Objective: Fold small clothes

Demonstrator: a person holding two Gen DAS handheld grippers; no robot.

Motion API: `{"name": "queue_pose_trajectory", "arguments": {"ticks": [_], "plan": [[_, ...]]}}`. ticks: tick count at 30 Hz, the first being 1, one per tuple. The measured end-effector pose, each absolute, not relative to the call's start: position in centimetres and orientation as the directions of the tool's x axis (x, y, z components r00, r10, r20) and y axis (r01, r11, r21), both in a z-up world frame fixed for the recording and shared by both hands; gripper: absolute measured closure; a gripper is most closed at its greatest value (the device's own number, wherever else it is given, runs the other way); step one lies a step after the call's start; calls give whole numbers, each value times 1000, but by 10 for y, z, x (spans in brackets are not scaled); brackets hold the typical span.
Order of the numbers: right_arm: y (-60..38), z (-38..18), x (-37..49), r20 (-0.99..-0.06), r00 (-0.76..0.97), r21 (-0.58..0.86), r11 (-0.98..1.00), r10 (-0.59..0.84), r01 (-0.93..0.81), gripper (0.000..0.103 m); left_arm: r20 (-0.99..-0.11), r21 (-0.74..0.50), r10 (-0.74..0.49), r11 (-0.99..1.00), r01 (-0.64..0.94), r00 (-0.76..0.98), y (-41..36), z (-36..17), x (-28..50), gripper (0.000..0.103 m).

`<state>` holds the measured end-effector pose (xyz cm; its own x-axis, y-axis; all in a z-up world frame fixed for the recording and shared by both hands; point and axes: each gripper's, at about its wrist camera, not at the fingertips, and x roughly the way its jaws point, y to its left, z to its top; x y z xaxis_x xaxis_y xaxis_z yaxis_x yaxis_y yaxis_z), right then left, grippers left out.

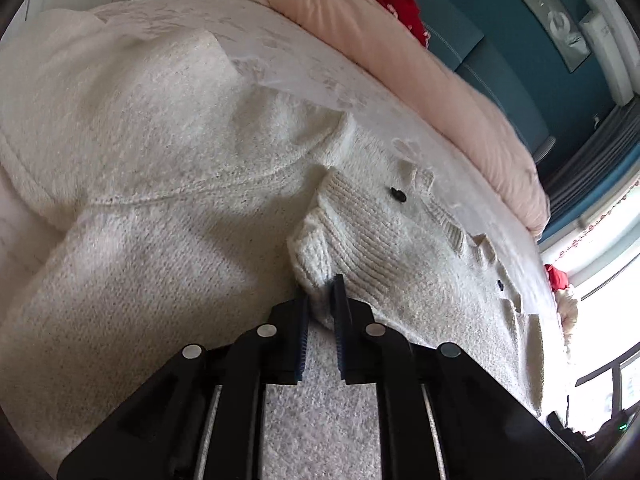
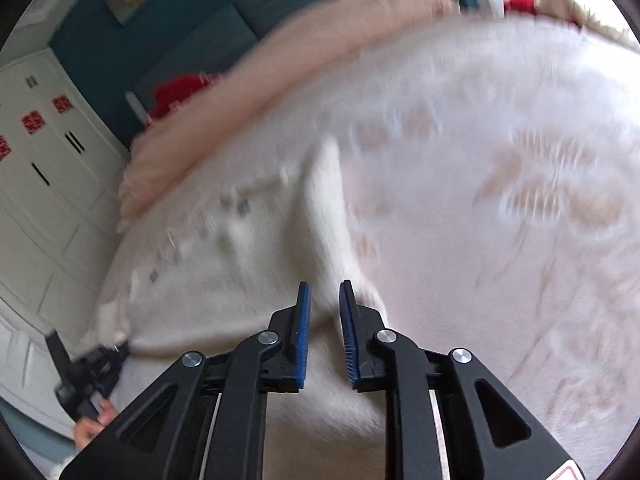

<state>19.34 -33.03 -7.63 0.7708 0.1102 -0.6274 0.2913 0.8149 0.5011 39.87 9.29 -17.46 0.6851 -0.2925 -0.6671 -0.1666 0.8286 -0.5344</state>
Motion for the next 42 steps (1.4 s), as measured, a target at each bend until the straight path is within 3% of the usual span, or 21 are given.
{"name": "queue_pose_trajectory", "arguments": {"ticks": [4, 6, 8, 10, 13, 15, 17, 18, 19, 21, 22, 23, 25, 28, 33, 36, 37, 39, 40, 42], "plan": [[-325, -66, 242, -618, 767, 493, 845, 174, 206, 85, -646, -535, -282, 830, -157, 709, 93, -178, 389, 91], [-318, -93, 274, -694, 703, 418, 882, 156, 216, 86, -644, -535, -282, 831, -155, 711, 92, -179, 389, 91], [-327, -130, 292, -757, 643, 367, 892, 121, 264, 103, -634, -543, -288, 826, -148, 717, 94, -178, 386, 90], [-336, -119, 283, -734, 671, 408, 858, 105, 312, 103, -624, -553, -295, 821, -143, 723, 96, -180, 385, 90], [-323, -92, 259, -669, 737, 430, 858, 95, 280, 92, -612, -558, -296, 819, -135, 734, 98, -182, 383, 90], [-305, -111, 251, -738, 674, 312, 906, 41, 286, 80, -611, -556, -293, 820, -135, 735, 99, -181, 382, 90], [-292, -127, 243, -754, 656, 264, 921, 14, 285, 84, -610, -573, -304, 807, -142, 732, 103, -177, 380, 90], [-286, -113, 238, -745, 666, 225, 931, -26, 288, 80, -612, -589, -310, 793, -157, 727, 108, -171, 377, 88], [-281, -106, 234, -743, 668, 210, 933, -41, 291, 77, -609, -598, -306, 783, -169, 732, 115, -166, 371, 83], [-271, -100, 217, -722, 691, 218, 936, -35, 275, 54, -556, -618, -244, 760, -199, 795, 145, -145, 344, 62], [-264, -108, 213, -732, 681, 208, 942, -28, 263, 48, -530, -621, -181, 748, -234, 828, 173, -132, 329, 39], [-256, -121, 208, -758, 651, 182, 950, -28, 253, 46, -525, -612, -125, 743, -271, 842, 194, -124, 321, 25], [-248, -120, 205, -760, 647, 134, 959, -62, 250, 44, -541, -573, 11, 728, -378, 841, 253, -108, 312, 13], [-244, -121, 210, -767, 635, 92, 963, -94, 254, 40, -602, -539, 138, 657, -528, 786, 335, -102, 314, 12], [-240, -126, 210, -756, 644, 61, 965, -122, 254, 37, -708, -592, 164, 393, -704, 687, 452, -132, 326, 14], [-234, -132, 211, -754, 643, 48, 966, -133, 256, 36, -692, -574, 211, 421, -703, 691, 459, -132, 341, 14], [-235, -137, 211, -753, 644, 46, 966, -135, 256, 35, -704, -549, 206, 448, -705, 679, 457, -133, 351, 19], [-232, -140, 212, -751, 643, 33, 965, -147, 259, 34, -713, -509, 181, 530, -678, 677, 452, -135, 373, 63], [-232, -141, 213, -750, 643, 26, 965, -153, 260, 34, -738, -518, 107, 543, -661, 666, 450, -141, 383, 89], [-230, -142, 214, -750, 640, 11, 965, -166, 263, 33, -737, -525, 100, 539, -659, 668, 446, -137, 388, 93]]}}
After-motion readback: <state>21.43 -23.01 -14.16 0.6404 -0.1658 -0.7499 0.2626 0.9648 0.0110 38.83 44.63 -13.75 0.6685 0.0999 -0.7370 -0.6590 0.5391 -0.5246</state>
